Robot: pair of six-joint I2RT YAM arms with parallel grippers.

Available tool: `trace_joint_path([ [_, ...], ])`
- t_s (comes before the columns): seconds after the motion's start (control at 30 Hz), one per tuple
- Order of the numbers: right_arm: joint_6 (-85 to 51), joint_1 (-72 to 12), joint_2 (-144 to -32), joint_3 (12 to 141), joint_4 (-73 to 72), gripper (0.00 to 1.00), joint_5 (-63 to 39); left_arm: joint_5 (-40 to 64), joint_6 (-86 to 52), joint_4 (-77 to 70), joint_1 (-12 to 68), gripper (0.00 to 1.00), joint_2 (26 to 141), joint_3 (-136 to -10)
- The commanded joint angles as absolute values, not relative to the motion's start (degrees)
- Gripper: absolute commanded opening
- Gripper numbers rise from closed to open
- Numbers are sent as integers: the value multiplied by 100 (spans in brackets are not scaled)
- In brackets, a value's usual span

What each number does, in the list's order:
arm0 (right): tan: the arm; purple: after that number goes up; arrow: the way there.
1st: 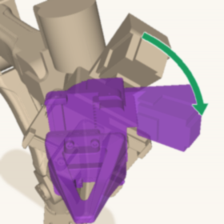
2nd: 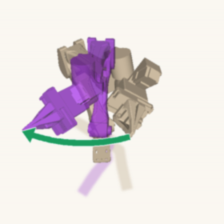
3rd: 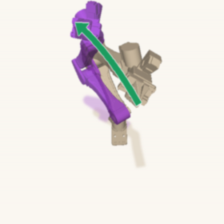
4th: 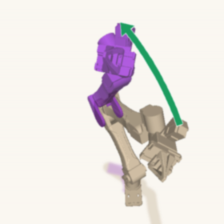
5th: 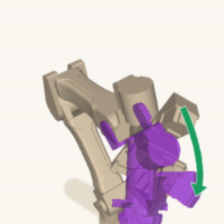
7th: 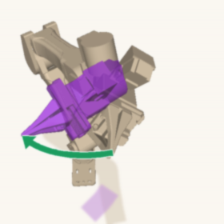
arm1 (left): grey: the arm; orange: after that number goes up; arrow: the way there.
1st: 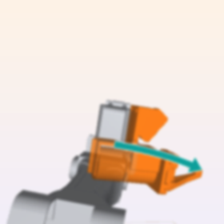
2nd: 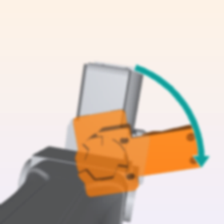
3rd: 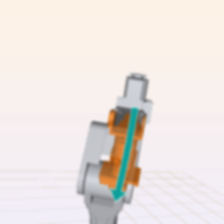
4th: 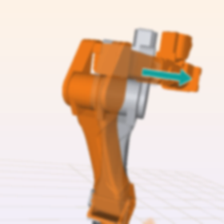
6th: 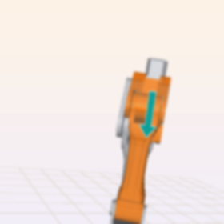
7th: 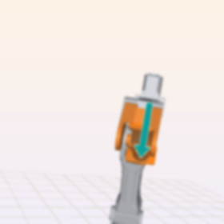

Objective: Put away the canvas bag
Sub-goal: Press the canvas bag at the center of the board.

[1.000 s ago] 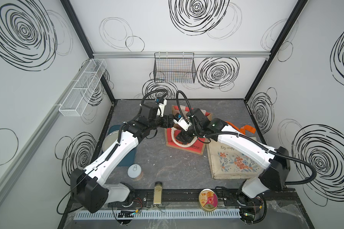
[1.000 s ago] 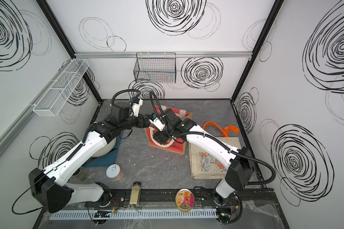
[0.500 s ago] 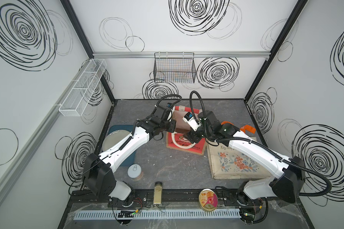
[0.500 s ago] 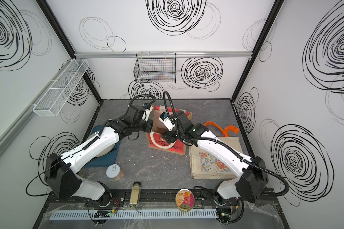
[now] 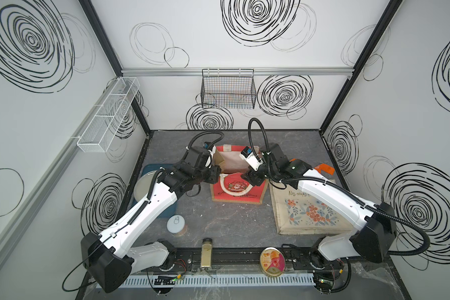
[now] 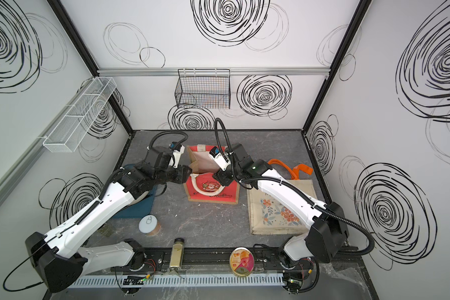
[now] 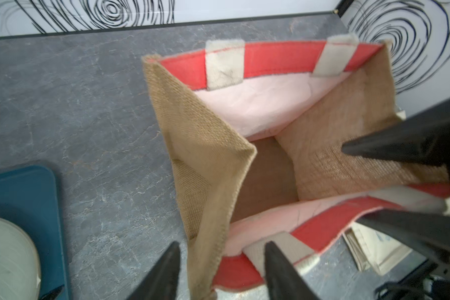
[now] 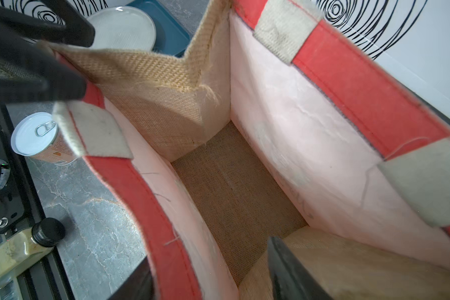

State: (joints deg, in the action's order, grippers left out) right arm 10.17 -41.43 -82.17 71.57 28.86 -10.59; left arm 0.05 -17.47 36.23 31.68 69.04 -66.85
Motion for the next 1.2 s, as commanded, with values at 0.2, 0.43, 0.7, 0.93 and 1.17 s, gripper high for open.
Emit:
trace_joint_path([
  [0.2, 1236, -3869, -7986, 6854, 2696, 66, -1976, 872, 605, 4120, 3265, 77, 7117, -6957],
  [0.43, 1330, -3536, -8069, 6811, 2599, 66, -2443, 1095, 1517, 4178, 3524, 79, 7048, -7296],
  [0.7, 1510, -3426, -8167, 6903, 2622, 63, -2408, 834, 1765, 4256, 3632, 83, 7239, -7161],
  [0.93, 1503, -3305, -8112, 6821, 2446, 62, -2732, -137, 2038, 3958, 3835, 80, 7329, -6819],
  [1.17, 1512, -3305, -8187, 6690, 2220, 61, -2874, -68, 2040, 3499, 4135, 45, 7553, -6903],
])
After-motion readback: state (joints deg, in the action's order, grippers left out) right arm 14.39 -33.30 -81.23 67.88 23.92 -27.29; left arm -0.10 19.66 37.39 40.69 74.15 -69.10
